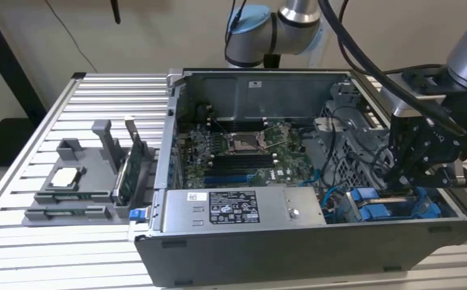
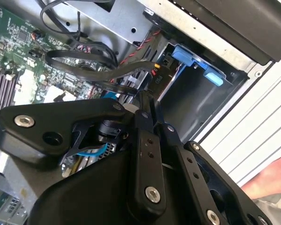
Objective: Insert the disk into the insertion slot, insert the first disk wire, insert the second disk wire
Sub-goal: 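Insert the second disk wire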
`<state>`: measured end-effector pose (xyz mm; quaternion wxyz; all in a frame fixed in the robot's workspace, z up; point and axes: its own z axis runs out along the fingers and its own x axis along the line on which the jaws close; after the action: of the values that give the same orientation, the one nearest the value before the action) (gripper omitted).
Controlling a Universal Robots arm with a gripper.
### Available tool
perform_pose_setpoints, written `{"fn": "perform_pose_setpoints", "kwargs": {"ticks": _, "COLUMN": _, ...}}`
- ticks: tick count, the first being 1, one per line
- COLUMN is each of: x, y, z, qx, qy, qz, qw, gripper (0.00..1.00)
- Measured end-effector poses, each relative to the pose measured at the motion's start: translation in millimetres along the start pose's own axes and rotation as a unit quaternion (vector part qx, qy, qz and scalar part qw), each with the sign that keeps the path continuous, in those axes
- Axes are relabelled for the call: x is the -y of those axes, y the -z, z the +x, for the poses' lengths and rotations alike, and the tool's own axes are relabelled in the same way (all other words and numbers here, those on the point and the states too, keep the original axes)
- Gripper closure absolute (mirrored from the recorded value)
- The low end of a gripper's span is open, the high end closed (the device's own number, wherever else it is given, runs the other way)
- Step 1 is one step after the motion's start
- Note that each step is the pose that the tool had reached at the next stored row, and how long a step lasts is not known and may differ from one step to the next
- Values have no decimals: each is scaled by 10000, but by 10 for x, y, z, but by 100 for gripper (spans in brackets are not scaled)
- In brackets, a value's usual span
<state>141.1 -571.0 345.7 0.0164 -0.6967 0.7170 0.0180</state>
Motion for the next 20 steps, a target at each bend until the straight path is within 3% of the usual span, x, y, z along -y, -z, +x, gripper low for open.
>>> {"fn": "perform_pose_setpoints", "kwargs": {"ticks": 20, "x": 1, "y": -72, "z": 4, "qx": 0, "qy": 6, "qz": 0, "qw": 10000, "gripper": 83}}
